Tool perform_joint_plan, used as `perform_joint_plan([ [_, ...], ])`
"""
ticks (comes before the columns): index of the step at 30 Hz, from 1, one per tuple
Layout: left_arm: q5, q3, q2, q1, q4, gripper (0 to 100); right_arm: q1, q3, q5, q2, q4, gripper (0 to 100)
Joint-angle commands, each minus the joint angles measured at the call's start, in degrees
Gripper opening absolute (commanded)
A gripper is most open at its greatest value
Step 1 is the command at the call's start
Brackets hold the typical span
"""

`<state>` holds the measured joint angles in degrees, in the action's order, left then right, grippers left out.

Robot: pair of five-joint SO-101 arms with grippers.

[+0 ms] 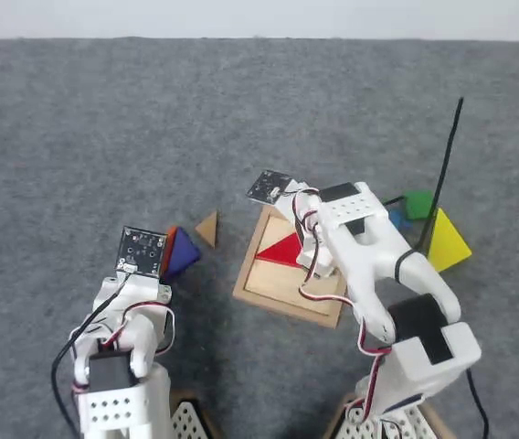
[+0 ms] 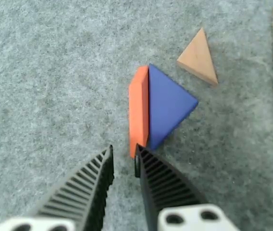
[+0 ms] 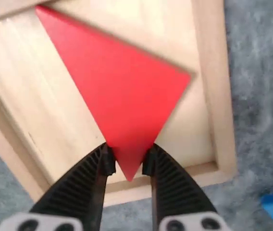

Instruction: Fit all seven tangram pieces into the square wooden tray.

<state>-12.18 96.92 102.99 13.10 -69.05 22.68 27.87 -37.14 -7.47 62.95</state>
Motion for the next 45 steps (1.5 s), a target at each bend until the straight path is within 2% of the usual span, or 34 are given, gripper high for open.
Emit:
perform_joint_plan([
  [1,-0.3,-0.4,0.0,0.3,-0.6,7,0.0,-2.8,4.9,4.4,2.9,0.8],
  [7,-0.3,-0.4,0.0,0.3,-0.6,7,4.3,-3.1,14.6,13.1,9.9,0.8],
  [13,-0.3,-0.4,0.0,0.3,-0.6,7,7.8,-3.2,24.8,14.1,10.6,0.8],
  [16,-0.3,-0.4,0.0,0.3,-0.6,7,4.0,-3.6,25.5,13.3,10.5,0.8],
  [18,-0.3,-0.4,0.0,0.3,-0.6,7,4.1,-3.4,24.9,13.5,10.8,0.8],
  [23,-0.3,-0.4,0.0,0.3,-0.6,7,16.1,-3.2,22.6,13.6,10.4,0.8],
  [26,-0.3,-0.4,0.0,0.3,-0.6,7,20.3,-4.0,22.4,13.1,9.5,0.8],
  [37,-0.3,-0.4,0.0,0.3,-0.6,7,23.6,-4.0,22.4,13.0,4.4,0.8],
  [42,-0.3,-0.4,0.0,0.3,-0.6,7,17.5,-4.0,22.7,13.0,-3.0,0.8],
  [45,-0.3,-0.4,0.0,0.3,-0.6,7,18.3,-4.0,22.6,12.9,-5.3,0.9],
])
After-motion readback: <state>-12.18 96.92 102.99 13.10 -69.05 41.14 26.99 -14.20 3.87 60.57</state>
